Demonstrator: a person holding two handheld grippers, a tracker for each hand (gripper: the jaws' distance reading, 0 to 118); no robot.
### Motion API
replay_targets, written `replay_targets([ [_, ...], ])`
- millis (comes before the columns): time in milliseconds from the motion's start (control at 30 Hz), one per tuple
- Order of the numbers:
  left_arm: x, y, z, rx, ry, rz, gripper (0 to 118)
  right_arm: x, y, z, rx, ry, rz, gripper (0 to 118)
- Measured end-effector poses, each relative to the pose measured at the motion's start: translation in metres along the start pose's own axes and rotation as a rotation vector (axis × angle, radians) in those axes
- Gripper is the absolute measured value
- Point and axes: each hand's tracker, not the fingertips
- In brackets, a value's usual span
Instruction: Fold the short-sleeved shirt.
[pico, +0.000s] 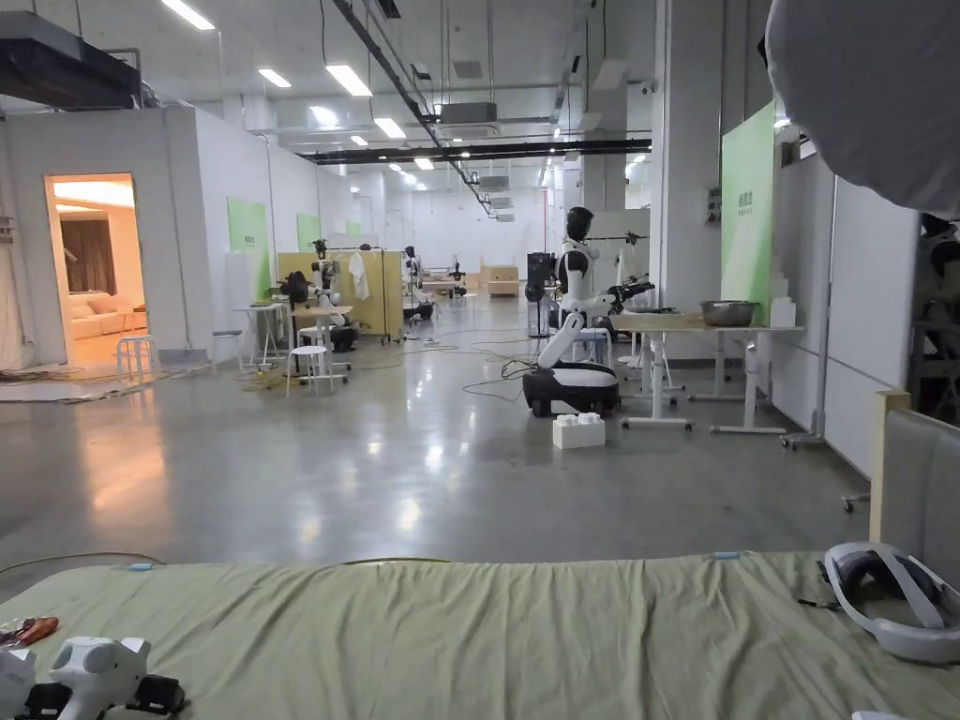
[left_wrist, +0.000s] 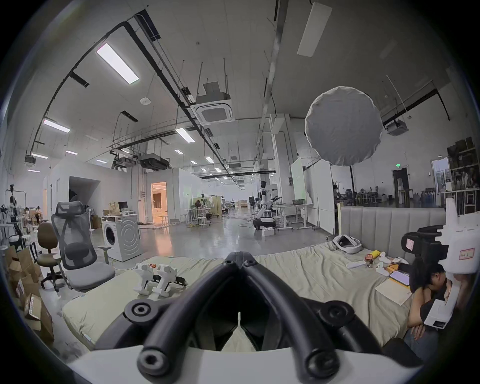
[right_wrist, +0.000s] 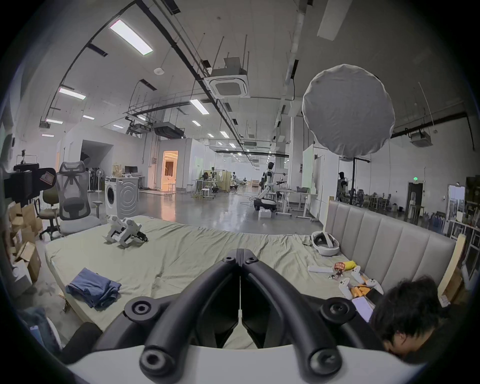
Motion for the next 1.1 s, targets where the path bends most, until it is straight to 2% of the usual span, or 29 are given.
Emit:
replay_targets([
  [167, -0.003, -0.001, 0.001, 0.003, 0.017, -0.011, 1, 0.006, -0.002, 0.002, -0.004, -0.043, -0.023, 3],
  [267, -0.002, -0.003, -0.001, -0.002, 0.01, -0.012, 1, 0.012, -0.002, 0.002, -0.011, -0.038, -0.065, 3],
  [500, -0.006, 0.0, -0.005, 0.008, 0.002, 0.0, 1, 0.012, 0.003, -0.001, 0.009, -0.035, -0.097, 3],
  [633, -0.005, -0.002, -0.007, -0.003, 0.01, -0.014, 1, 0.01, 0.005, -0.002, 0.01, -0.043, -0.088, 3],
  [733, -0.007, -0.004, -0.01, -0.011, 0.015, 0.029, 1, 0.009, 0.005, -0.004, 0.007, -0.037, -0.094, 3],
  [767, -0.007, -0.004, -0.01, -0.013, 0.009, 0.035, 3, 0.009, 0.006, -0.004, -0.002, -0.029, -0.094, 3],
  [800, -0.008, -0.003, -0.011, -0.015, 0.007, 0.033, 16, 0.009, 0.006, -0.005, -0.008, -0.026, -0.086, 4],
  [833, -0.007, -0.003, -0.012, -0.017, 0.009, 0.026, 23, 0.007, 0.006, -0.006, -0.008, -0.031, -0.073, 6],
  [867, -0.007, -0.003, -0.012, -0.018, 0.015, 0.019, 23, 0.006, 0.005, -0.006, -0.004, -0.039, -0.059, 6],
  [900, -0.007, -0.003, -0.012, -0.022, 0.018, 0.016, 52, 0.005, 0.005, -0.006, -0.003, -0.043, -0.053, 23],
  [933, -0.007, -0.004, -0.014, -0.043, 0.013, 0.017, 83, 0.005, 0.005, -0.008, -0.009, -0.042, -0.053, 46],
  [967, -0.007, -0.005, -0.014, -0.033, 0.007, 0.023, 94, 0.005, 0.005, -0.01, -0.021, -0.038, -0.057, 77],
  [1000, -0.006, -0.008, -0.014, -0.029, 0.003, 0.031, 93, 0.006, 0.005, -0.011, -0.027, -0.029, -0.07, 104],
  [1033, -0.006, -0.01, -0.014, -0.027, 0.004, 0.035, 94, 0.006, 0.003, -0.01, -0.02, -0.007, -0.092, 115],
  [1067, -0.005, -0.009, -0.014, -0.025, 0.008, 0.036, 95, 0.007, 0.003, -0.008, -0.006, 0.015, -0.113, 118],
  [1100, -0.005, -0.009, -0.014, -0.025, 0.017, 0.032, 103, 0.007, 0.003, -0.006, 0.005, 0.026, -0.129, 118],
])
